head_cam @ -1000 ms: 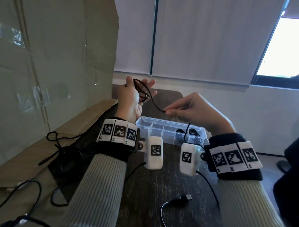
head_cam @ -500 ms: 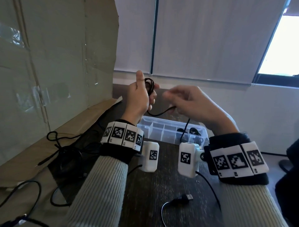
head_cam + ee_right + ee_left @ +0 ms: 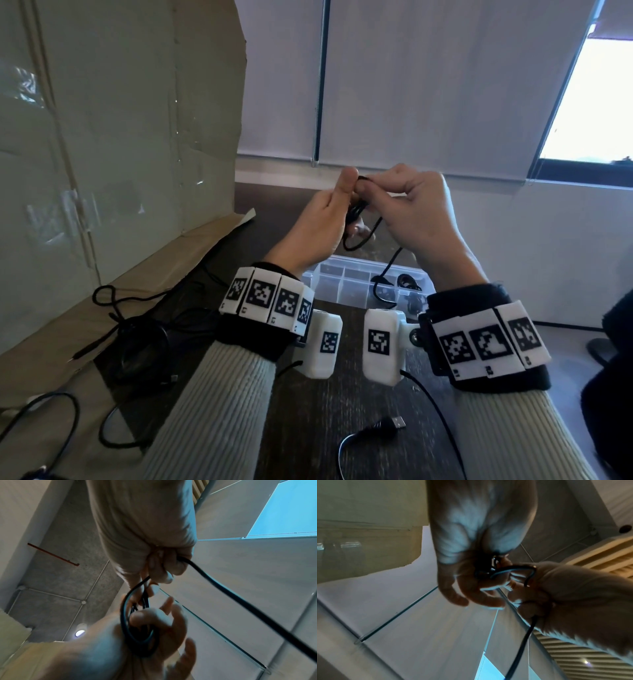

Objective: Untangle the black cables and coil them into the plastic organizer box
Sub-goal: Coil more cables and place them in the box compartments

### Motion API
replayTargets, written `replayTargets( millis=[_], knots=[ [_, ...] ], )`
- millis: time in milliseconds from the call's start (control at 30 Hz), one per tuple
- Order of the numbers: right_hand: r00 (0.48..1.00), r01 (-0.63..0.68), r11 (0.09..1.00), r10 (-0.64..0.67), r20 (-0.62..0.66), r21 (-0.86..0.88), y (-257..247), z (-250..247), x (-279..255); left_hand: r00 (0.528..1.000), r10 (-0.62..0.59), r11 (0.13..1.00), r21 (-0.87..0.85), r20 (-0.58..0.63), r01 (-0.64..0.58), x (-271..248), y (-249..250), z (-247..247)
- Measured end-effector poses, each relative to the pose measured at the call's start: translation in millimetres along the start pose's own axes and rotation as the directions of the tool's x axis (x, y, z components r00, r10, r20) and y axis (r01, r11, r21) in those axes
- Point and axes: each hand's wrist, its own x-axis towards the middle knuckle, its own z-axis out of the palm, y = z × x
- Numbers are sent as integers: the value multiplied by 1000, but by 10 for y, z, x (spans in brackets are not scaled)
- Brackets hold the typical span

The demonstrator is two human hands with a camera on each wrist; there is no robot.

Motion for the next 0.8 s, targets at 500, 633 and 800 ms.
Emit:
replayTargets(
  millis=[500, 633, 800],
  knots=[
    [801, -84, 952, 241, 548, -295, -123, -463, -87, 970, -90, 994, 33, -224, 100, 22, -10, -76],
    [920, -65, 988, 114, 375, -141, -132, -494, -57, 998, -61, 936, 347, -24, 66, -25, -33, -63],
    [986, -27, 999, 32, 165, -30, -39, -402, -20, 990, -114, 970, 226, 81, 93, -54, -72, 51]
  ],
)
